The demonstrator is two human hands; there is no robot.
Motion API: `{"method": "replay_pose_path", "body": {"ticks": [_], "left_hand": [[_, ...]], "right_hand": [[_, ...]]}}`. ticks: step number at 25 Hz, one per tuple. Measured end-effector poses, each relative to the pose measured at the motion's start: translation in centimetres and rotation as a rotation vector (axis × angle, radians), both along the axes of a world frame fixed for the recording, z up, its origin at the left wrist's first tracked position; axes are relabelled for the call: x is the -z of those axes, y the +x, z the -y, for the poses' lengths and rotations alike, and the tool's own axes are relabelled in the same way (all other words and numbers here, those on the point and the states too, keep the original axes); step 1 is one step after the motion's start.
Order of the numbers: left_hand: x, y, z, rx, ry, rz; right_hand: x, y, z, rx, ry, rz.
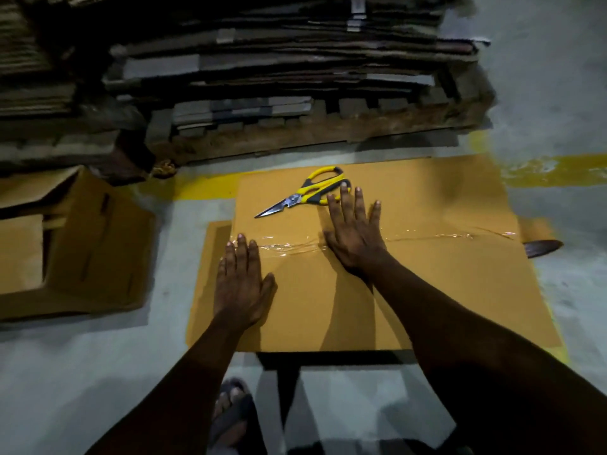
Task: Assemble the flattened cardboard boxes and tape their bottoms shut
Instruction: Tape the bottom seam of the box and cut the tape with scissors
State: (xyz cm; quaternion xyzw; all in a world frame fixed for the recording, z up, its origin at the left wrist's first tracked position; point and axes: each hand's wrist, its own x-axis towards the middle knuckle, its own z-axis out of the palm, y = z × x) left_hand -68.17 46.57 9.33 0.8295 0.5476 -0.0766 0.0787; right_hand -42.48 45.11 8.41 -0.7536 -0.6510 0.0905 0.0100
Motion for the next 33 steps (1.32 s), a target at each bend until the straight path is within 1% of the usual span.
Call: {"method": "replay_pose_path", "body": {"ticks": [3, 5, 7, 9, 12, 14, 15, 18, 19, 20, 22, 24, 26, 29, 31, 33], "left_hand": [[0.2, 0.7, -0.1, -0.12, -0.014, 0.003], [0.2, 1.5, -0.1, -0.108, 0.009, -0.035], [0.2, 3.0, -0.1, -0.043, 0.008, -0.047], [0.1, 4.8, 0.1, 0.013, -0.016, -0.036], [0.0, 8.8, 1.5, 0.153, -0.037, -0.021], [0.3, 12.1, 3.1, 0.269, -0.042, -0.065], [0.5, 13.9, 4.0, 0.289, -0.043, -0.084], [0.9, 18.5, 5.8, 0.26, -0.038, -0.091], [1.0, 20.5, 6.4, 0.278, -0.035, -0.09], [0.9, 22.8, 7.2, 0.31, -0.039, -0.081], [0.6, 28.0, 8.8, 0.424, -0.037, -0.056], [0.2, 32.8, 9.9, 0.559, -0.03, -0.022], [0.1, 36.1, 9.8, 0.665, -0.025, 0.007], [0.4, 39.5, 8.2, 0.802, 0.017, -0.007], [0.4, 41.1, 6.8, 0.853, 0.028, -0.012], [0.2, 42.0, 5.7, 0.894, 0.055, -0.022]], "right_hand": [[-1.3, 0.0, -3.0, -0.022, -0.058, 0.011], [-2.3, 0.4, -3.4, -0.031, -0.074, 0.039], [-3.4, 1.1, -2.9, -0.008, -0.012, 0.102], [-4.5, 1.8, -2.2, 0.05, 0.023, 0.115], [-5.0, 4.2, 0.9, 0.129, -0.015, 0.117], [-4.5, 6.4, 3.8, 0.23, -0.014, 0.08], [-4.4, 7.8, 5.4, 0.303, -0.028, 0.038], [-4.6, 12.3, 9.9, 0.501, -0.13, -0.134], [-4.8, 13.8, 11.3, 0.54, -0.124, -0.187], [-5.0, 15.2, 12.6, 0.558, -0.09, -0.232], [-5.4, 17.6, 14.4, 0.573, 0.046, -0.337], [-5.6, 20.3, 15.5, 0.653, 0.167, -0.485], [-5.2, 23.3, 16.6, 0.847, 0.253, -0.693], [-2.5, 27.0, 18.7, 1.231, 0.469, -1.073], [-0.7, 27.7, 19.5, 1.341, 0.545, -1.24], [0.0, 27.5, 19.3, 1.434, 0.545, -1.365]]}}
